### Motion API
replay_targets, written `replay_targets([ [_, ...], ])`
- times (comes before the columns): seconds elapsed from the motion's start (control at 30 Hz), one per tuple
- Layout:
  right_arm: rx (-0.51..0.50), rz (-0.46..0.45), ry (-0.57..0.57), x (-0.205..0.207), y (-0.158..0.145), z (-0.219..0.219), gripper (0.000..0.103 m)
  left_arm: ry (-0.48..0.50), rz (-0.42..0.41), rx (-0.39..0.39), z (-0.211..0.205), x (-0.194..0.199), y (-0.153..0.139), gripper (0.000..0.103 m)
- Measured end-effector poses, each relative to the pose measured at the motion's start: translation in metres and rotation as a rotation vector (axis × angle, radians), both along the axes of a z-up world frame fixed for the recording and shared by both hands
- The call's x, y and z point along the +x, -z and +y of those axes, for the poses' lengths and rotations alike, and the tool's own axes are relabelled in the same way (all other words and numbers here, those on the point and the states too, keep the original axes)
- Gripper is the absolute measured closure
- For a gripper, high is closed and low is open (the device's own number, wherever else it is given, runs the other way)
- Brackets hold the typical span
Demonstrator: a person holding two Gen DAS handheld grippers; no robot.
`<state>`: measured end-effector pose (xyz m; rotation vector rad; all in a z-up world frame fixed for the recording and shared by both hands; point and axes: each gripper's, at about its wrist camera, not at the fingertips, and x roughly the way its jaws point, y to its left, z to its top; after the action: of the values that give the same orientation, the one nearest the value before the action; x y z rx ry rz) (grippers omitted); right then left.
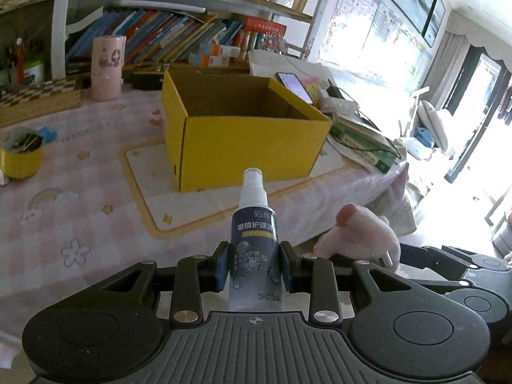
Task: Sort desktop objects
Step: 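Carry the plush and spray bottle in both grippers toward the yellow box, then lower both grippers into the yellow box and open them, releasing both items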
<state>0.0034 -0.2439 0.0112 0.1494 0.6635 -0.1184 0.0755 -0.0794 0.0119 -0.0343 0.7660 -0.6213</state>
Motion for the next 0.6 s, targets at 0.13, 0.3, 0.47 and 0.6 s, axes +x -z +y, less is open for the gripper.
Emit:
replay_targets([
  [0.13, 0.000, -0.008, -0.012, 0.015, -0.004, -0.008, 0.035, -0.011, -0.020, 0.006, -0.007, 0.012, -0.006, 0.072],
  [0.3, 0.007, -0.031, -0.031, 0.038, -0.011, -0.021, 0.035, -0.030, -0.052, 0.018, -0.019, 0.029, -0.015, 0.072],
  [0.47, 0.000, -0.056, -0.056, 0.062, -0.020, -0.037, 0.035, -0.055, -0.074, 0.018, -0.032, 0.048, -0.023, 0.072],
  [0.6, -0.012, -0.077, -0.084, 0.083, -0.028, -0.049, 0.035, -0.077, -0.088, 0.009, -0.042, 0.066, -0.030, 0.072],
])
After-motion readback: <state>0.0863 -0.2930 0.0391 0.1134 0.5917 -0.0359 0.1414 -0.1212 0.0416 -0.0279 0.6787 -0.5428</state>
